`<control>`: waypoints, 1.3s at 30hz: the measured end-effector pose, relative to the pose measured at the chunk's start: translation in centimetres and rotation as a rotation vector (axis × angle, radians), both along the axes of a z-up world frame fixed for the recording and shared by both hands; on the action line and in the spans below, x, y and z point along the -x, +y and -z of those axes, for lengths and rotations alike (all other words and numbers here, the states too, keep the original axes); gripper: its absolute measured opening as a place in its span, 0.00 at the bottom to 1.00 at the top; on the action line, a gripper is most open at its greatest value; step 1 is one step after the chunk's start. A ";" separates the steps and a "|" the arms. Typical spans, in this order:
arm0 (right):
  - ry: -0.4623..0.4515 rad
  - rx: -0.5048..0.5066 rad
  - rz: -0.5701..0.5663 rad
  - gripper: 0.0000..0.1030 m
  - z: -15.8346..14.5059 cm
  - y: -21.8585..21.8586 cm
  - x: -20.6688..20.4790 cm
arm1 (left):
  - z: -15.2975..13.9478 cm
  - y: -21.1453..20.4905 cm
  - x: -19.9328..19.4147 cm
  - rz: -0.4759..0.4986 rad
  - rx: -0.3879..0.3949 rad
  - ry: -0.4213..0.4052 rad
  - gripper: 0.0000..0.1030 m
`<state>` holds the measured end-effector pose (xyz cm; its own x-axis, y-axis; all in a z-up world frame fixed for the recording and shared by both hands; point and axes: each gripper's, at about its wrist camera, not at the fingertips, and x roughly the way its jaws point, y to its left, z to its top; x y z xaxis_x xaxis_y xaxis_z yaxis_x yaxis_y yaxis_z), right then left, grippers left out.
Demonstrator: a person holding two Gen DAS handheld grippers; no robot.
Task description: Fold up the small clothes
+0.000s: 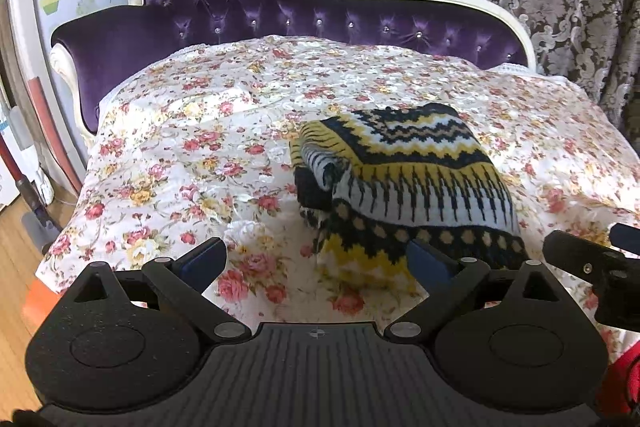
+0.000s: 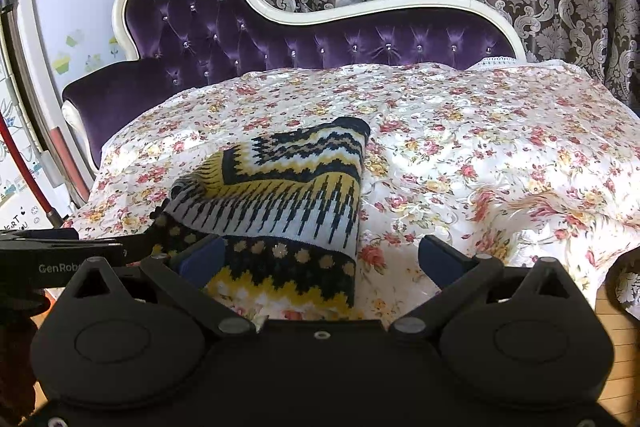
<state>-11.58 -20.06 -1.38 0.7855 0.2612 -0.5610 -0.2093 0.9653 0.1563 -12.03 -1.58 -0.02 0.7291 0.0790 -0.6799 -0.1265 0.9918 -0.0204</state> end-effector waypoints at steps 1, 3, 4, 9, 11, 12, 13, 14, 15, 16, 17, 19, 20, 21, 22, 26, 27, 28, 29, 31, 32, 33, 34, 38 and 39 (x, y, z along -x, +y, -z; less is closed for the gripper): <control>0.002 0.001 -0.001 0.99 0.0 0.1 0.1 | 0.0 0.1 0.1 0.000 0.003 0.000 0.95; 0.003 0.003 -0.005 1.00 -0.1 0.2 0.2 | 0.1 0.2 0.3 -0.001 0.006 0.004 0.95; 0.002 0.003 -0.007 0.99 -0.1 0.2 0.3 | 0.1 0.2 0.3 -0.001 0.008 0.005 0.95; -0.002 0.012 -0.014 0.99 -0.4 0.4 0.4 | 0.1 0.4 0.7 -0.003 0.015 0.007 0.95; -0.001 0.012 -0.017 0.99 -0.4 0.5 0.4 | 0.1 0.4 0.7 -0.005 0.016 0.009 0.95; 0.000 0.014 -0.018 0.99 -0.4 0.5 0.3 | 0.2 0.4 0.7 -0.005 0.016 0.011 0.95; 0.001 0.014 -0.018 0.99 -0.4 0.5 0.3 | 0.2 0.4 0.7 -0.005 0.018 0.014 0.95; 0.002 0.015 -0.019 0.99 -0.5 0.5 0.3 | 0.3 0.5 0.7 -0.005 0.021 0.017 0.95; 0.003 0.015 -0.019 0.99 -0.5 0.5 0.3 | 0.3 0.5 0.7 -0.005 0.022 0.018 0.95; 0.004 0.015 -0.019 0.99 -0.4 0.6 0.3 | 0.3 0.5 0.7 -0.005 0.022 0.020 0.95; 0.006 0.016 -0.019 0.99 -0.4 0.6 0.2 | 0.4 0.5 0.7 -0.005 0.023 0.022 0.95; 0.011 0.016 -0.021 0.99 -0.3 0.6 0.2 | 0.4 0.5 0.7 -0.007 0.026 0.026 0.95; 0.014 0.015 -0.022 0.99 -0.3 0.5 0.1 | 0.5 0.5 0.6 -0.008 0.027 0.029 0.95; 0.016 0.015 -0.022 0.99 -0.3 0.5 0.1 | 0.5 0.5 0.6 -0.008 0.028 0.031 0.95; 0.018 0.015 -0.022 1.00 -0.2 0.5 0.0 | 0.5 0.5 0.6 -0.008 0.028 0.034 0.95; 0.029 0.013 -0.026 0.99 -0.1 0.6 -0.2 | 0.7 0.5 0.5 -0.005 0.028 0.043 0.95; 0.031 0.012 -0.026 0.99 -0.1 0.7 -0.2 | 0.7 0.5 0.4 -0.005 0.028 0.045 0.95; 0.034 0.012 -0.027 0.99 0.0 0.7 -0.3 | 0.7 0.5 0.4 -0.004 0.028 0.047 0.95; 0.037 0.012 -0.028 0.99 0.0 0.7 -0.3 | 0.8 0.4 0.4 -0.004 0.028 0.049 0.95; 0.042 0.010 -0.029 0.99 0.1 0.7 -0.4 | 0.9 0.4 0.3 -0.003 0.027 0.052 0.95; 0.045 0.009 -0.030 1.00 0.2 0.7 -0.5 | 0.9 0.4 0.3 -0.002 0.027 0.054 0.95; 0.047 0.009 -0.030 0.99 0.2 0.7 -0.5 | 0.9 0.4 0.2 -0.001 0.027 0.057 0.95; 0.049 0.008 -0.030 1.00 0.3 0.7 -0.5 | 1.0 0.4 0.2 -0.001 0.028 0.059 0.95; 0.059 0.005 -0.034 0.99 0.5 0.9 -0.7 | 1.1 0.4 0.0 0.000 0.027 0.069 0.95; 0.062 0.005 -0.035 0.99 0.5 0.9 -0.7 | 1.2 0.4 0.0 0.000 0.026 0.071 0.95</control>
